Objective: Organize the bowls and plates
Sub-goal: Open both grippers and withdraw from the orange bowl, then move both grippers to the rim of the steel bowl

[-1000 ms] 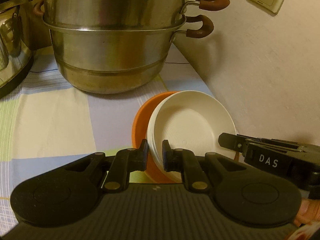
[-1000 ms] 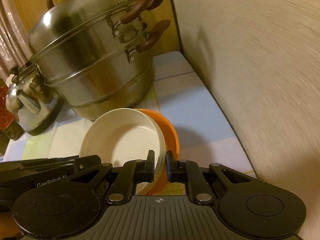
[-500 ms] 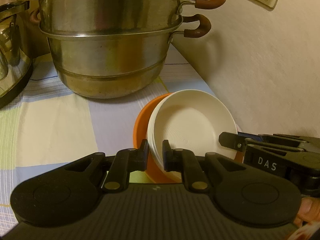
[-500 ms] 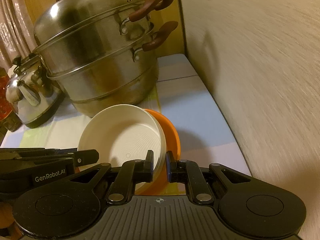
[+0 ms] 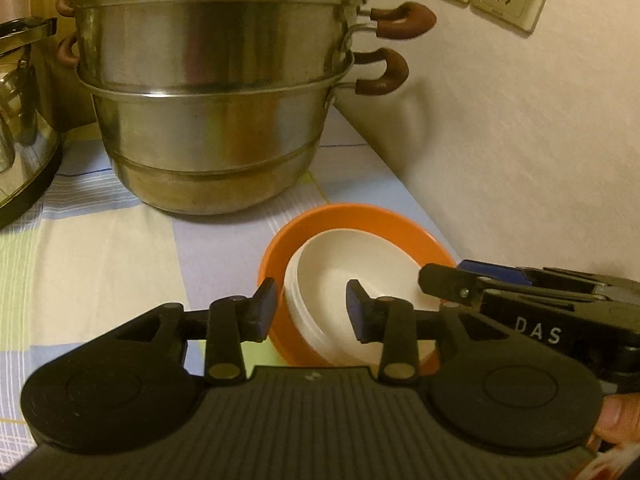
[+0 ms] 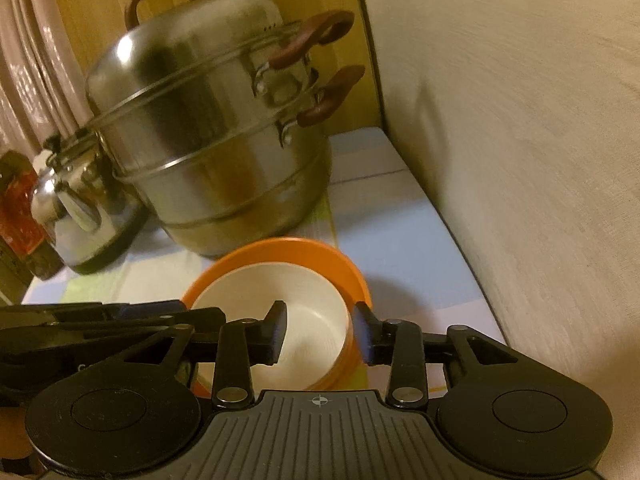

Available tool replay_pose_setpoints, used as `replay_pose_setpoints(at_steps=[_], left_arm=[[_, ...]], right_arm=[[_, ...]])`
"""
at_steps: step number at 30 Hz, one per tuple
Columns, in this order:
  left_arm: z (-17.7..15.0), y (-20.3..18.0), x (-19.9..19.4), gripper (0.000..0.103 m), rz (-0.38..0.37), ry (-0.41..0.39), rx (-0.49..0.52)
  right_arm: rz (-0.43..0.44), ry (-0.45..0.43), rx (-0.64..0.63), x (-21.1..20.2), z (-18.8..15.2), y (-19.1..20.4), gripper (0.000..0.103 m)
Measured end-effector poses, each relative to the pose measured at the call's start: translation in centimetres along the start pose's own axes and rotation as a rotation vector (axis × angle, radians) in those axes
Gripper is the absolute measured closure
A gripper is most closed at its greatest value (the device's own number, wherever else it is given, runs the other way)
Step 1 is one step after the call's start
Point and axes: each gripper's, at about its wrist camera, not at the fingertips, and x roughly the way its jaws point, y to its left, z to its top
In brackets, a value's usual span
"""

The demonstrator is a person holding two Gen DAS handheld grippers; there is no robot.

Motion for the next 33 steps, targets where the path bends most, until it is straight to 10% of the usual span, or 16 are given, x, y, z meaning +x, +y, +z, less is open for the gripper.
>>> replay_pose_setpoints(at_steps=[33], left_arm=[[-11.0,-4.2,-16.7,0.065,-0.045,-0.035,-0.137]], right_arm=[[-0.095,0.064,0.075,-18.0,-10.7,1.6,0.056]])
